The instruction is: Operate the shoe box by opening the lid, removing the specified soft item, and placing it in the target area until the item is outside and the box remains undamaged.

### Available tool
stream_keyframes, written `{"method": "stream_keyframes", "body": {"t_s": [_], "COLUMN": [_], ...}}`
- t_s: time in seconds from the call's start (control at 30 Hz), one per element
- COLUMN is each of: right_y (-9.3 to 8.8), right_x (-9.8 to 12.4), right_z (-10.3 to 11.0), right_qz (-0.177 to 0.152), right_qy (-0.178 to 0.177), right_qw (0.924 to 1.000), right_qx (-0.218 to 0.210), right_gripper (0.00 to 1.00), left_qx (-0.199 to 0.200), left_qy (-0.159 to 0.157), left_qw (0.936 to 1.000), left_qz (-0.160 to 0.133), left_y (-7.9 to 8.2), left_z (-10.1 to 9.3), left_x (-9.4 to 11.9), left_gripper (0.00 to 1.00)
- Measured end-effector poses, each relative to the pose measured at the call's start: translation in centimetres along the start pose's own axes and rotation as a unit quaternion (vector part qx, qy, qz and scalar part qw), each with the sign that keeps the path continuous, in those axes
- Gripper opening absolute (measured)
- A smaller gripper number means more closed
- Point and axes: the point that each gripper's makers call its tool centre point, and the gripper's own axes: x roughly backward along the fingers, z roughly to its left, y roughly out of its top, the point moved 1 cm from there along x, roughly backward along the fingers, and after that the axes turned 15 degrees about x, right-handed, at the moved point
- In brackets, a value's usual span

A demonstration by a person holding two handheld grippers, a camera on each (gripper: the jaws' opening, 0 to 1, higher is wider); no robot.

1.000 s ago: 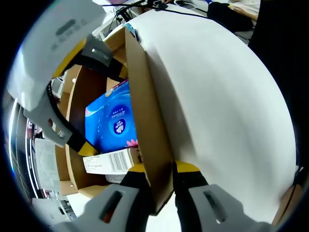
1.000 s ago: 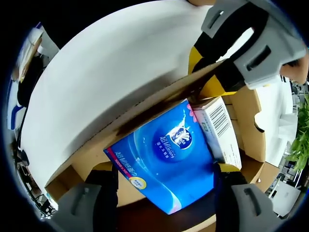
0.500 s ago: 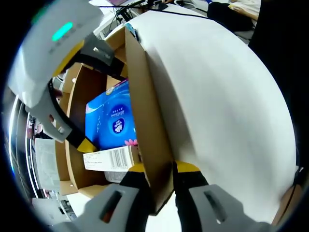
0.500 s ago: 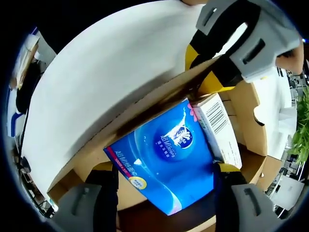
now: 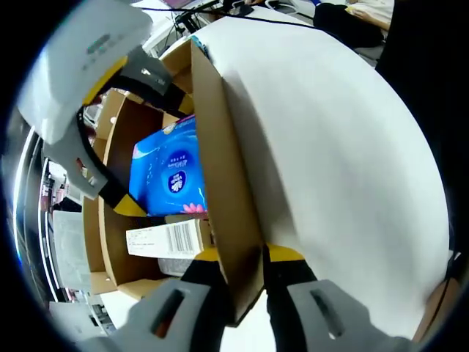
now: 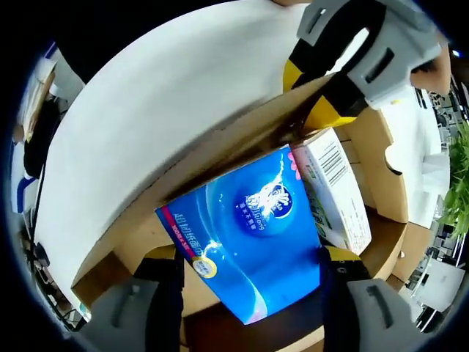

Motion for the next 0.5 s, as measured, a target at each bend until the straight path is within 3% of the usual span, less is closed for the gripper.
{"method": "stream_keyframes", "body": {"t_s": [0.33, 0.5], "right_y": [0.02, 0.10], "right_x": [0.11, -0.29], "right_z": [0.61, 0.49], "right_qz": [-0.001, 0.007], "right_qy": [-0.001, 0.010], "right_qw": [0.9999, 0.9999], "right_qx": [-0.013, 0.002], "right_gripper": [0.77, 0.79], "left_qx": [-0.004, -0.005], "left_qy": [0.002, 0.003], "left_qw": [1.0000, 1.0000], "left_qz": [0.004, 0.007], "left_y": [-0.22, -0.28], "left_z": [0.07, 0.03], "left_x": [-0.01, 0.00], "left_gripper": [0.15, 0.15]}}
